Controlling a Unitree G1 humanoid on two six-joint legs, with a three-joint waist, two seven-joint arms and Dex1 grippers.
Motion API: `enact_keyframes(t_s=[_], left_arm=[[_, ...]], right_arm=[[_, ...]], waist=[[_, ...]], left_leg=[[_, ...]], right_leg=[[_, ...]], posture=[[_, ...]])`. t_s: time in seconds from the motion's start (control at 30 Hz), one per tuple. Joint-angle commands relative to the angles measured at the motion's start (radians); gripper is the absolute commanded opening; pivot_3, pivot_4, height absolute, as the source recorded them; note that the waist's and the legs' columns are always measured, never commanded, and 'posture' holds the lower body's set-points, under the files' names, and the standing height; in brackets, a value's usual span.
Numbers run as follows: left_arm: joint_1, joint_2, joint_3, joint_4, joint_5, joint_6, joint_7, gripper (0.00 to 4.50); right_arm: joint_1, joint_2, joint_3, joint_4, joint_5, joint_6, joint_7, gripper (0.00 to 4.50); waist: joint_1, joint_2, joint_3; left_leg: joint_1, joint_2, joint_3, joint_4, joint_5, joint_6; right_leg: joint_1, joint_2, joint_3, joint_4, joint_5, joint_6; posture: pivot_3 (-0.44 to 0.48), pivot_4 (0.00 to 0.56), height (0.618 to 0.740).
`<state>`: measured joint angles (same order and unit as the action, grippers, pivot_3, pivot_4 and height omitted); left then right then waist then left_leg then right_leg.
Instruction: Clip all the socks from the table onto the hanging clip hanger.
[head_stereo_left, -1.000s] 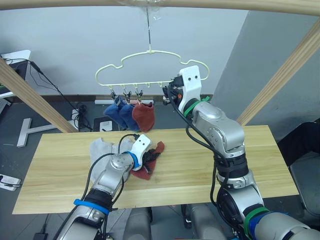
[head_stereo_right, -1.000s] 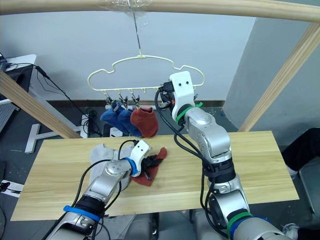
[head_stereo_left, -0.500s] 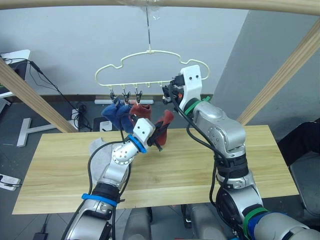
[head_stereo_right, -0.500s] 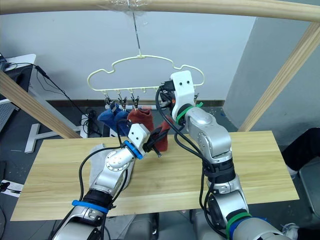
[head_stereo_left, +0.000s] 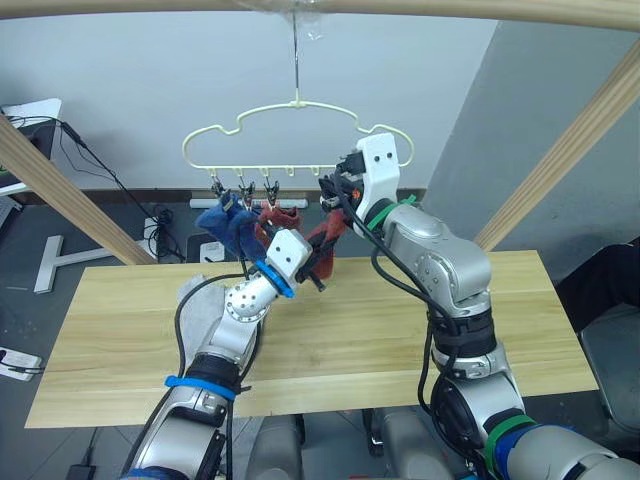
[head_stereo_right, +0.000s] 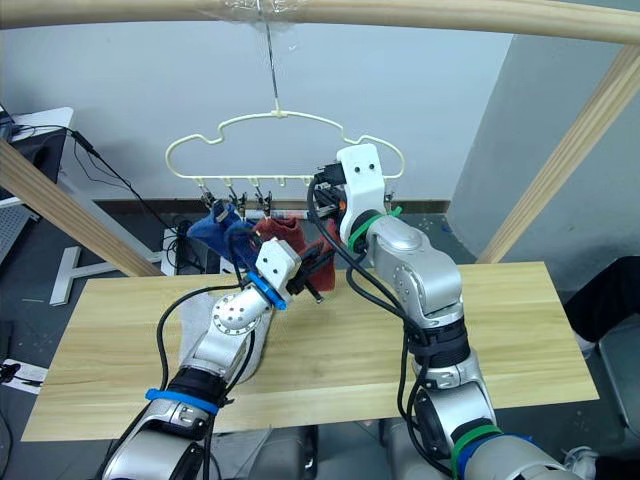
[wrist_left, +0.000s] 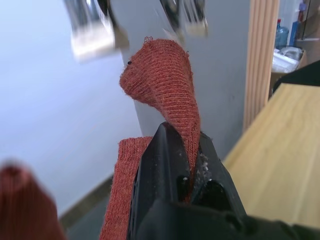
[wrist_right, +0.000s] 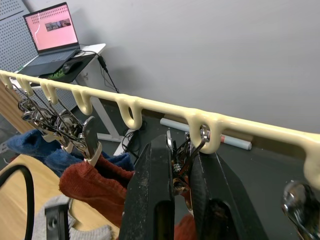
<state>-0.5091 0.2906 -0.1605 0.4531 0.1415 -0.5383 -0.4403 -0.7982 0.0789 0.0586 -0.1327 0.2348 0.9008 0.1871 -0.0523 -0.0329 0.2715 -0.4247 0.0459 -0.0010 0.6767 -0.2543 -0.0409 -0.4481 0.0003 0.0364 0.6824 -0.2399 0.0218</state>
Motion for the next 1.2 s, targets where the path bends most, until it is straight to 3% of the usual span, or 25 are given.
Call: enact_keyframes(t_s=[0.03,0.47,0.67,0.73,0.93,1.2], left_arm=[[-0.016,0.003,0.004,0.006,0.019,-0.047,0.037,0.0],[-0.029,0.01,0.012,0.011,0.032,-0.084,0.095,0.0],[-0.028,0.01,-0.003,0.015,0.031,-0.095,0.08,0.0],[-0.016,0.008,-0.006,0.013,0.004,-0.087,0.05,0.0],[0.014,0.029,-0.008,-0.022,-0.059,-0.038,-0.055,1.62],[0.075,0.106,0.012,-0.157,-0.243,0.147,-0.296,1.62]], right_arm=[[-0.023,0.004,0.0,-0.058,0.021,0.005,-0.003,0.09],[-0.021,-0.014,0.022,-0.054,0.007,-0.002,-0.005,0.09],[-0.015,-0.016,0.021,-0.061,0.011,-0.002,-0.008,2.19],[-0.01,-0.02,0.025,-0.066,0.012,0.001,-0.007,2.19],[0.021,-0.063,0.06,-0.125,0.0,0.01,0.007,2.22],[0.116,-0.168,0.077,-0.308,0.03,0.052,0.056,2.22]], waist=[[-0.001,0.0,0.0],[0.0,0.0,0.0],[0.001,0.0,0.0],[0.001,0.0,0.0],[0.0,0.0,0.0],[-0.001,0.0,0.0]], left_leg=[[0.0,0.0,0.0,0.0,0.0,0.0],[0.0,0.0,0.0,0.0,0.0,0.0],[0.0,0.0,0.0,0.0,0.0,0.0],[0.0,0.0,0.0,0.0,0.0,0.0],[0.0,0.0,0.0,0.0,0.0,0.0],[-0.001,0.0,-0.001,0.0,0.0,0.0]], right_leg=[[0.0,0.0,0.0,0.0,0.0,0.0],[0.0,0.0,0.0,0.0,0.0,0.0],[0.0,0.0,0.0,0.0,0.0,0.0],[0.0,0.0,0.0,0.0,0.0,0.0],[0.0,0.0,0.0,0.0,0.0,0.0],[0.0,0.0,0.0,0.0,0.0,0.0]], posture=[[-0.048,0.237,0.711],[-0.042,0.238,0.711],[-0.042,0.239,0.711],[-0.042,0.239,0.711],[-0.046,0.239,0.711],[-0.042,0.236,0.711]])
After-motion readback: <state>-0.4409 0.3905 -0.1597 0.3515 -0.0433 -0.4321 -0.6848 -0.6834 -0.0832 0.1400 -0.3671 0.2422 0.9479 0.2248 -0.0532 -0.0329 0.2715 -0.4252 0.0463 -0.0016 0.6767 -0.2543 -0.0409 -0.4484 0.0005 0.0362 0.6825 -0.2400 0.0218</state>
